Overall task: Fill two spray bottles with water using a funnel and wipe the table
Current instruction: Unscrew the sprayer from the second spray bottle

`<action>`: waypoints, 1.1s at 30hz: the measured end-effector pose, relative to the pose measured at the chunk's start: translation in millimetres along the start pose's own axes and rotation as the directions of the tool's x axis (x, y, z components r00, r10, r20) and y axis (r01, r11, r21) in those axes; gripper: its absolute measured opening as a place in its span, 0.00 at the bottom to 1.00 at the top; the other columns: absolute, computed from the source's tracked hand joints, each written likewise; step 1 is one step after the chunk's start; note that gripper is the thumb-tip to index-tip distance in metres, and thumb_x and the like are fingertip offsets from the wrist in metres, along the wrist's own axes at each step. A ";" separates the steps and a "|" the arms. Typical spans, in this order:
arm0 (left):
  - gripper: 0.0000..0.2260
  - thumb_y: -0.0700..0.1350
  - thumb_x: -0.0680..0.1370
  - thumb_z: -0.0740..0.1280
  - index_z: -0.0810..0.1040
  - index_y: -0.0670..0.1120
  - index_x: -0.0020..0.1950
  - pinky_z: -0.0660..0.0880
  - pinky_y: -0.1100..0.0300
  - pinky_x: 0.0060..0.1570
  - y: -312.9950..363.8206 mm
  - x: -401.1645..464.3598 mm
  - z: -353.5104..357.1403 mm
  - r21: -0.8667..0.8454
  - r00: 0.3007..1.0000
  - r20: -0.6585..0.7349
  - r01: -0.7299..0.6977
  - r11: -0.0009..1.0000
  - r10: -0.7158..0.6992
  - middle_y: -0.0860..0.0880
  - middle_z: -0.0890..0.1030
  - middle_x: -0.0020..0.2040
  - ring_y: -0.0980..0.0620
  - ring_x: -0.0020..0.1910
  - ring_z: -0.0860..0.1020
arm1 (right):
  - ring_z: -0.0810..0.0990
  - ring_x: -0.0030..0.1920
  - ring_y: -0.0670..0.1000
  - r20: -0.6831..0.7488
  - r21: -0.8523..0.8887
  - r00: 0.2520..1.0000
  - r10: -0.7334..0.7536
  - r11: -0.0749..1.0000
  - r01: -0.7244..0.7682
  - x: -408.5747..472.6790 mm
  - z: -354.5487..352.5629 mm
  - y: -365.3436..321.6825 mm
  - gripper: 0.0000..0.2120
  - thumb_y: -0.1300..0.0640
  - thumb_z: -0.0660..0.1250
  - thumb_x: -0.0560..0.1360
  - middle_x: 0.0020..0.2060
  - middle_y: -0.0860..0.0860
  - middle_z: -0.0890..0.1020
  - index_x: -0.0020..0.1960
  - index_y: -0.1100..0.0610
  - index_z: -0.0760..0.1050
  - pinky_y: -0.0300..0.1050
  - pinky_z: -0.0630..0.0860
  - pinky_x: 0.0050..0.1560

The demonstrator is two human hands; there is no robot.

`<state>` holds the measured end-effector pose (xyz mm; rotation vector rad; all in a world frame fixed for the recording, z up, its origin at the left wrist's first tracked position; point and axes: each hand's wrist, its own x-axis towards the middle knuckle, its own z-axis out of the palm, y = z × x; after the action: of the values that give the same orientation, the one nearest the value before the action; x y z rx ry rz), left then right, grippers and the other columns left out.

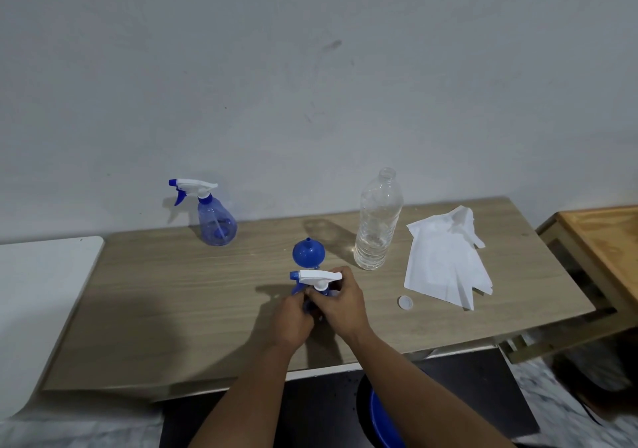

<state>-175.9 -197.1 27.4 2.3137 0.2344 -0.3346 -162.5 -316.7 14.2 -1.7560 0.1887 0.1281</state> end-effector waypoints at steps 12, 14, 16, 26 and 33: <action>0.09 0.37 0.78 0.65 0.80 0.45 0.56 0.72 0.57 0.42 -10.1 2.4 -2.1 -0.050 0.999 -0.026 -0.024 0.998 0.023 0.45 0.84 0.45 0.44 0.44 0.81 | 0.88 0.45 0.56 0.087 0.033 0.996 -0.021 0.999 0.018 -6.6 0.3 -4.5 0.15 0.68 0.71 0.76 0.44 0.53 0.87 0.59 0.55 0.80 0.55 0.85 0.44; 0.08 0.37 0.78 0.65 0.80 0.44 0.54 0.72 0.57 0.43 -7.8 0.7 -4.4 -0.058 1.000 -0.007 -0.024 0.998 0.023 0.48 0.81 0.43 0.46 0.43 0.80 | 0.88 0.46 0.53 0.064 0.060 0.998 -0.028 0.998 0.024 -9.7 -0.5 -3.8 0.16 0.65 0.76 0.74 0.46 0.51 0.87 0.59 0.55 0.79 0.51 0.86 0.46; 0.08 0.36 0.77 0.66 0.80 0.45 0.53 0.77 0.55 0.45 -6.5 -0.2 -4.8 -0.079 1.000 -0.006 -0.024 0.997 0.024 0.50 0.79 0.40 0.48 0.43 0.80 | 0.87 0.43 0.48 0.036 0.085 0.999 -0.014 0.996 0.011 -11.5 0.1 -5.9 0.15 0.63 0.78 0.74 0.44 0.50 0.87 0.58 0.56 0.78 0.45 0.83 0.41; 0.19 0.55 0.69 0.74 0.81 0.54 0.58 0.79 0.52 0.50 -22.9 13.7 2.8 -0.222 0.999 0.018 -0.029 0.975 0.034 0.53 0.86 0.45 0.50 0.46 0.84 | 0.77 0.37 0.46 -0.163 0.052 0.939 -0.302 0.948 0.314 13.0 -19.5 -91.4 0.02 0.59 0.71 0.78 0.36 0.47 0.81 0.49 0.54 0.82 0.40 0.74 0.41; 0.11 0.44 0.74 0.76 0.83 0.43 0.54 0.72 0.66 0.42 -17.5 5.6 -0.2 -0.178 0.992 -0.052 -0.119 0.977 0.111 0.53 0.81 0.44 0.48 0.45 0.81 | 0.78 0.35 0.51 -0.115 -0.327 0.977 -0.181 0.935 0.135 24.5 -65.9 -87.2 0.08 0.49 0.69 0.76 0.35 0.49 0.81 0.43 0.54 0.79 0.48 0.76 0.41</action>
<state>-175.2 -184.6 13.9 2.1456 0.1445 -0.1982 -122.4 -366.6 106.2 -2.0967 0.1340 -0.0916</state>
